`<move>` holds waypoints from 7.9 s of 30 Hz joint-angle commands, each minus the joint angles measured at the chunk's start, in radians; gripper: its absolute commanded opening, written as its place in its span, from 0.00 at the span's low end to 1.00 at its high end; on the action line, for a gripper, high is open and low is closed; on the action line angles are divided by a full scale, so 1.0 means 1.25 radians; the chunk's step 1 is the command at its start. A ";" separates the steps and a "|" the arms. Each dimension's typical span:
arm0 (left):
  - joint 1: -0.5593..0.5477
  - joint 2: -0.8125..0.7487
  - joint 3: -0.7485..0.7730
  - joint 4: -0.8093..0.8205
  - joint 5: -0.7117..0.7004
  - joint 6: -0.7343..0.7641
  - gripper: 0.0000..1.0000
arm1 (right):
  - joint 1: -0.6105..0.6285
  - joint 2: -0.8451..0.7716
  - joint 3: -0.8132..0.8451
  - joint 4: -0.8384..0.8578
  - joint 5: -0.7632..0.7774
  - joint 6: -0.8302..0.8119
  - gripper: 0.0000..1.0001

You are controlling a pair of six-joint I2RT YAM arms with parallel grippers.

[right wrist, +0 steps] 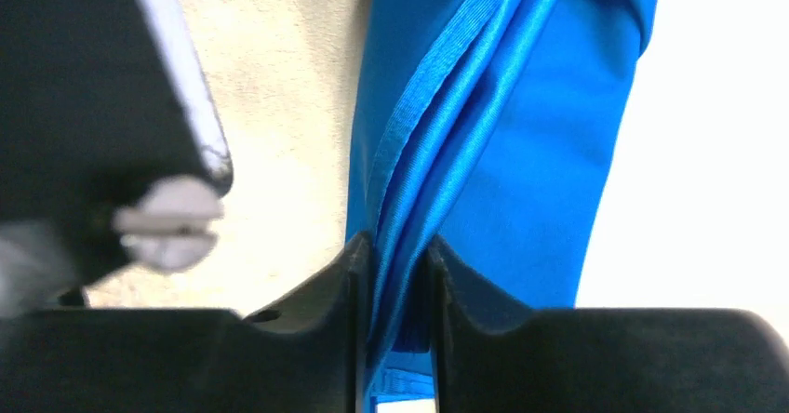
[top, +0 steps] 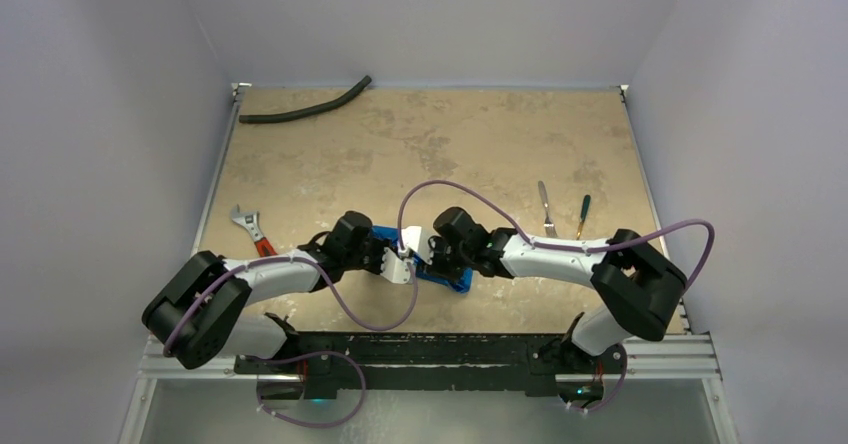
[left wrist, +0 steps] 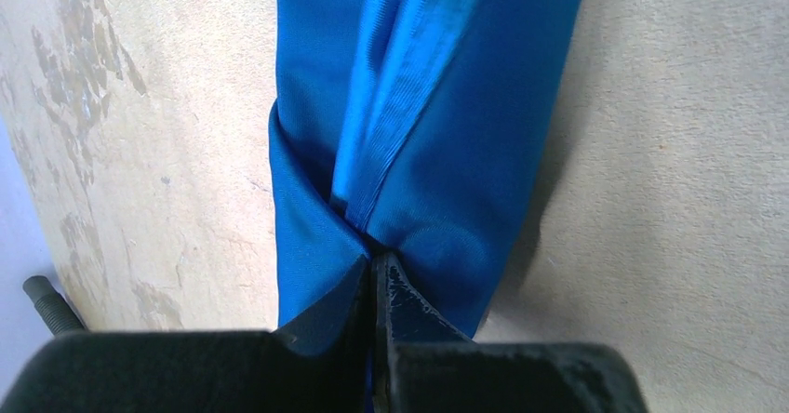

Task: Fold the napkin into a case and place the utensils inside
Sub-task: Pick up the 2/3-rectangle-folded napkin at the center of the board, then fold the 2/3-rectangle-folded napkin at the center of the board, then pick up the smaller rectangle-folded napkin from the center of the board.

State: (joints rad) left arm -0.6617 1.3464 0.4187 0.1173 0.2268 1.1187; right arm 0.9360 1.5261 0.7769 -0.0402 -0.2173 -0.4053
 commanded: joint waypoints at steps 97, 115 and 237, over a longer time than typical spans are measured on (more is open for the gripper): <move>0.000 0.054 0.047 -0.093 0.160 0.057 0.00 | -0.133 0.410 0.467 -0.303 -0.556 -0.036 0.00; -0.002 0.024 0.037 -0.170 0.163 0.092 0.00 | -0.146 0.461 0.502 -0.310 -0.571 -0.026 0.00; 0.096 -0.051 0.060 -0.369 0.065 0.030 0.00 | -0.176 0.202 0.116 0.203 -0.780 0.425 0.00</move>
State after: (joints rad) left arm -0.5369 1.2747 0.5102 -0.2451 0.2832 1.1709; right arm 0.7033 1.7592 0.9180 0.1215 -1.1255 0.0639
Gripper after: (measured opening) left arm 0.003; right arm 0.004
